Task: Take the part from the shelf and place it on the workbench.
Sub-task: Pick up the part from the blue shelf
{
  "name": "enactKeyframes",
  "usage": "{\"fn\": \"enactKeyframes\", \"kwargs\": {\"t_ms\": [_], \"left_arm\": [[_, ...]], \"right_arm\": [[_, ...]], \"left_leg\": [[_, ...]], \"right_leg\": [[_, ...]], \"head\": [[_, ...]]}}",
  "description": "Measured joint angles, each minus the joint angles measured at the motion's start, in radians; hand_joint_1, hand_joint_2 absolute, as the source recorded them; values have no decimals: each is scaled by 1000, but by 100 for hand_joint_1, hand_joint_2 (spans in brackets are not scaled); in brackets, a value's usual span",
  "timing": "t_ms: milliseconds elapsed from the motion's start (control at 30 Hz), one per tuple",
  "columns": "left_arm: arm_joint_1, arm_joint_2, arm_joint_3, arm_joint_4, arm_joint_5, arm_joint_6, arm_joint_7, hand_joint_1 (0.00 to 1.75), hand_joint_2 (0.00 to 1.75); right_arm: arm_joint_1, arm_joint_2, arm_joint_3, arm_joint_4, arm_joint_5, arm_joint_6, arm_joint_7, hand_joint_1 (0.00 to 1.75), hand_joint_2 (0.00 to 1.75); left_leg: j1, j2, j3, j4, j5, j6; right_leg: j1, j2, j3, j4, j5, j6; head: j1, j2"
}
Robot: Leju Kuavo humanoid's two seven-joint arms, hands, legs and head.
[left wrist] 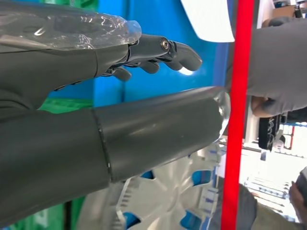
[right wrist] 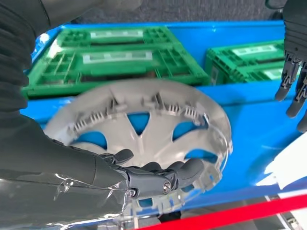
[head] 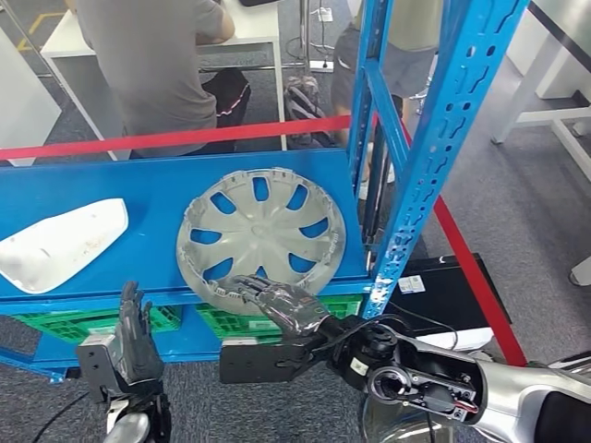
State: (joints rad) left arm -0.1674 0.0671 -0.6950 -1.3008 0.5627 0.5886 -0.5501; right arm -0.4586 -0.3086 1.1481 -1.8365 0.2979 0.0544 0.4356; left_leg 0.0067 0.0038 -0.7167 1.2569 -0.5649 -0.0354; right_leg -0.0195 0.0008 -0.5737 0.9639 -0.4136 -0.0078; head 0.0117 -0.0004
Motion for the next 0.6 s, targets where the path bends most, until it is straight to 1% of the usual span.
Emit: {"fn": "enactKeyframes", "kwargs": {"t_ms": [33,67,100,133,167,200,233,267,300,367,567,600], "left_arm": [[0,0,0,0,0,0,0,0,0],[0,0,0,0,0,0,0,0,0],[-1,0,0,0,0,0,0,0,0],[-3,0,0,0,0,0,1,0,0],[-4,0,0,0,0,0,1,0,0],[-6,0,0,0,0,0,2,0,0],[-7,0,0,-1,0,0,2,0,0],[-7,0,0,-1,0,0,3,0,0],[-6,0,0,-1,-1,0,3,0,0],[-5,0,0,-1,-1,1,3,0,0],[-5,0,0,-1,-1,1,3,0,0],[-6,0,0,-1,-1,2,3,0,0]], "right_arm": [[0,0,0,1,0,0,0,0,175],[0,0,0,1,0,0,0,0,175],[0,0,0,2,0,0,0,0,175],[0,0,0,2,0,-1,0,0,175],[0,0,0,2,0,-1,-1,0,175],[0,0,-1,2,0,-2,-1,0,175],[-1,0,-1,2,0,-2,-2,0,175],[-1,0,-1,2,0,-3,-2,0,175],[0,0,-1,2,0,-3,-2,0,175],[1,0,-1,2,0,-3,-2,0,175],[1,0,-1,3,0,-3,-2,0,175],[1,0,-1,3,0,-3,-2,0,175]], "left_leg": [[2,0,14,6,13,-2],[4,0,47,-26,40,-1],[5,-1,99,-93,65,0],[5,-3,159,-175,78,4],[3,-5,208,-247,81,10],[1,-8,239,-298,79,17],[-3,-11,249,-322,75,24],[-4,-12,245,-329,80,34],[-4,-11,241,-334,87,42],[0,-8,237,-342,98,53],[0,-7,236,-344,101,54],[0,-7,235,-344,103,55]], "right_leg": [[0,0,-13,0,10,2],[0,0,-25,0,20,4],[-1,1,-34,0,29,8],[0,2,-42,1,37,12],[1,3,-46,-1,46,18],[1,3,-47,-3,55,24],[1,3,-48,-7,62,31],[0,3,-48,-13,71,39],[-1,4,-50,-15,73,45],[-3,4,-55,-14,72,51],[-4,3,-57,-11,67,51],[-3,4,-59,-6,59,51]], "head": [[-2,0],[-3,0],[-3,0],[-4,0],[-2,0],[0,0],[2,0],[4,0],[5,0],[6,0],[7,0],[7,0]]}}
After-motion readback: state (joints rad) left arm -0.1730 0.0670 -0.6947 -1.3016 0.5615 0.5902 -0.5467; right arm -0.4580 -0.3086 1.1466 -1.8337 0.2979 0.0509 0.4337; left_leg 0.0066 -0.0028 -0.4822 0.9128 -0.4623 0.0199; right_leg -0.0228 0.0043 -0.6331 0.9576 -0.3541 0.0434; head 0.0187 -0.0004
